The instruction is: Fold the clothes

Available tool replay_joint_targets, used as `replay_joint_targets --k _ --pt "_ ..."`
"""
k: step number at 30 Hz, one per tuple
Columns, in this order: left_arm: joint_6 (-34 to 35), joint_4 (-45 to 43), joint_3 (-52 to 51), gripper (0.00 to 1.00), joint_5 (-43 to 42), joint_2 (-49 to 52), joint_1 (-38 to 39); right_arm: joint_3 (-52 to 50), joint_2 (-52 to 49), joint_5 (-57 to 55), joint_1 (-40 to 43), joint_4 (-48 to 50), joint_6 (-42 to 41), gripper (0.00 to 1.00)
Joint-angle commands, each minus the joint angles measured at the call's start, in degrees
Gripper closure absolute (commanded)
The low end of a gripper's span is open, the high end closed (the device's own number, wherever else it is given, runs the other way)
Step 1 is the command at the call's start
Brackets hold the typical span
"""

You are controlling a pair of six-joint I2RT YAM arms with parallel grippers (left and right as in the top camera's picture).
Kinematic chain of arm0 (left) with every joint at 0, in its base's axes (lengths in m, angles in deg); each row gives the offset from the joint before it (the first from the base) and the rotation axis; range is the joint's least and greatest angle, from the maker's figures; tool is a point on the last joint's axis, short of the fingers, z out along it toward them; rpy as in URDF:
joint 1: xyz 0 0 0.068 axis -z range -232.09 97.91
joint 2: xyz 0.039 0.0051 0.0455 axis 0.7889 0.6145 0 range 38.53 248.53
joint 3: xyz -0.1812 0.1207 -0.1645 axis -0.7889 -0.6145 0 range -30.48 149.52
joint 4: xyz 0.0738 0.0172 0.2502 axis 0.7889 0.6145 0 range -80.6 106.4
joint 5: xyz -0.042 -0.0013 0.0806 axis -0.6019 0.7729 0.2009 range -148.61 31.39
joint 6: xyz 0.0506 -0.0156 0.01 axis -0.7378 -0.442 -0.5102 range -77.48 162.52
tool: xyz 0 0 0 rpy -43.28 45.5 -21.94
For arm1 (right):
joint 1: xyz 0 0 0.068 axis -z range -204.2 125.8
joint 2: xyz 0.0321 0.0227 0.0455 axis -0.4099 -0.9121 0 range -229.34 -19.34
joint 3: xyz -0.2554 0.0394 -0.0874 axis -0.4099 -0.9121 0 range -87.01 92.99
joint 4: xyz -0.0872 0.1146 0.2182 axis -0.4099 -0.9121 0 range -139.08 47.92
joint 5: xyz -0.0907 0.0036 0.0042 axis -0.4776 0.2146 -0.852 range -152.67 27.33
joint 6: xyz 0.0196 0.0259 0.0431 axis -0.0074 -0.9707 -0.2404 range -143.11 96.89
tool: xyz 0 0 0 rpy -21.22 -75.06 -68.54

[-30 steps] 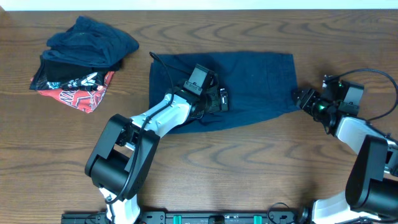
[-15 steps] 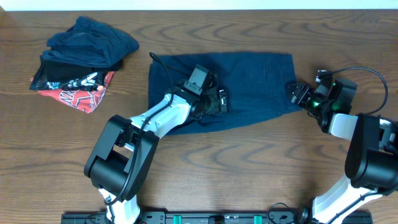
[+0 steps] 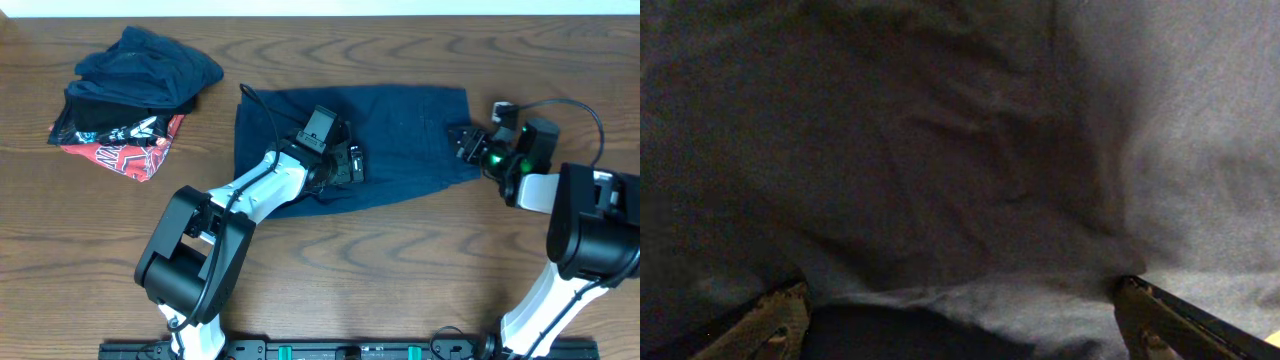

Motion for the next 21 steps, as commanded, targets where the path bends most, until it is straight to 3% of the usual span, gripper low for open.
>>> replay_joint_targets --k 1,3,8,21 --pt "1.36 2.75 -2.14 0.01 2.05 1.95 -0.17 1.22 -1.57 3.78 -1.36 -0.76 0.33 0.50" --pt "1.36 3.28 -2.14 0.01 2.05 1.95 -0.20 1.51 -1.57 3.76 -1.16 -0.76 0.15 0.59" --pt "1.36 3.48 -2.14 0.01 2.05 1.95 -0.17 1.70 -1.55 4.44 0.00 -0.79 -0.57 0.96" --pt "-1.97 3.43 -1.99 0.01 2.03 0.85 -0.20 1.70 -1.27 7.50 3.56 -4.52 -0.66 0.99"
